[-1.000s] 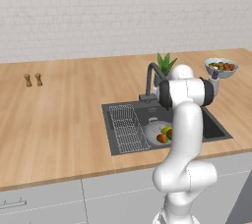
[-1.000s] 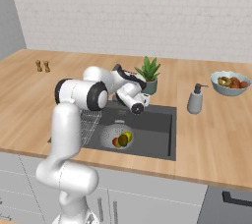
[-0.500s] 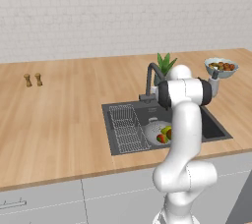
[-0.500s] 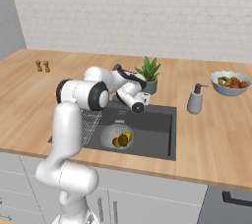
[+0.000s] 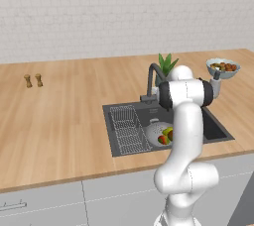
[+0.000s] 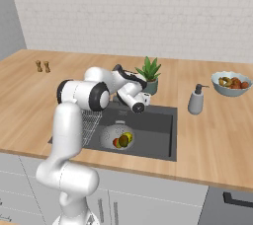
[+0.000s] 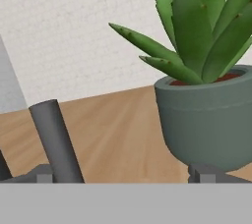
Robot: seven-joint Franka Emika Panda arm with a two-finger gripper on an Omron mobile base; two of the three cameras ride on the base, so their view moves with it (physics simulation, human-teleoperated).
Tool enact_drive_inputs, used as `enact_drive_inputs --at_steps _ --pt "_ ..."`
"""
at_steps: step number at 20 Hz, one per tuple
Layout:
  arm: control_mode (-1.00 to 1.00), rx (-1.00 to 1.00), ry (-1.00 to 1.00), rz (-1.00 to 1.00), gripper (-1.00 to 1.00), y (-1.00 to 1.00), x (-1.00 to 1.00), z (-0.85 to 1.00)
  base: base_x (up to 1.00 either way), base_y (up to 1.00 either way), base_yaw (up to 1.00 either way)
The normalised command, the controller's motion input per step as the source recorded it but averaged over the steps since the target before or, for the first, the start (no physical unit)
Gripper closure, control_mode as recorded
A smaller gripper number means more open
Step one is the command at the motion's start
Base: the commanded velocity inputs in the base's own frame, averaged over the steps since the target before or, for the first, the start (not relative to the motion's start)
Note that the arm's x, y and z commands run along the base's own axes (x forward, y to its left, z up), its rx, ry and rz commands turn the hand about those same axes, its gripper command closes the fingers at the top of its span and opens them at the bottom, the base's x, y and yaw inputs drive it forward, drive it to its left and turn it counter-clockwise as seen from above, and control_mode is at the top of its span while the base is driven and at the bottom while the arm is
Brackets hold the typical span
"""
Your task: Put the colander in the sink, put the pear, mango, mango in the colander, and turn on the sink faucet and pour water over the colander.
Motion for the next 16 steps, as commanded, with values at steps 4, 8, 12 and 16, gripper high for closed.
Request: enact_drive_inputs --at_steps 4,8,12,16 --pt "-1.00 0.00 0.00 0.00 -1.00 -0.22 0.00 0.00 0.00 0.00 0.00" --pt "-1.00 0.00 0.00 0.00 -1.00 -0.56 0.00 0.00 0.00 0.00 0.00" --pt "-1.00 0.00 0.00 0.00 -1.00 -0.72 0.00 0.00 0.00 0.00 0.00" --pt "-1.00 0.00 0.00 0.00 -1.00 -0.84 0.01 0.00 0.00 0.00 0.00"
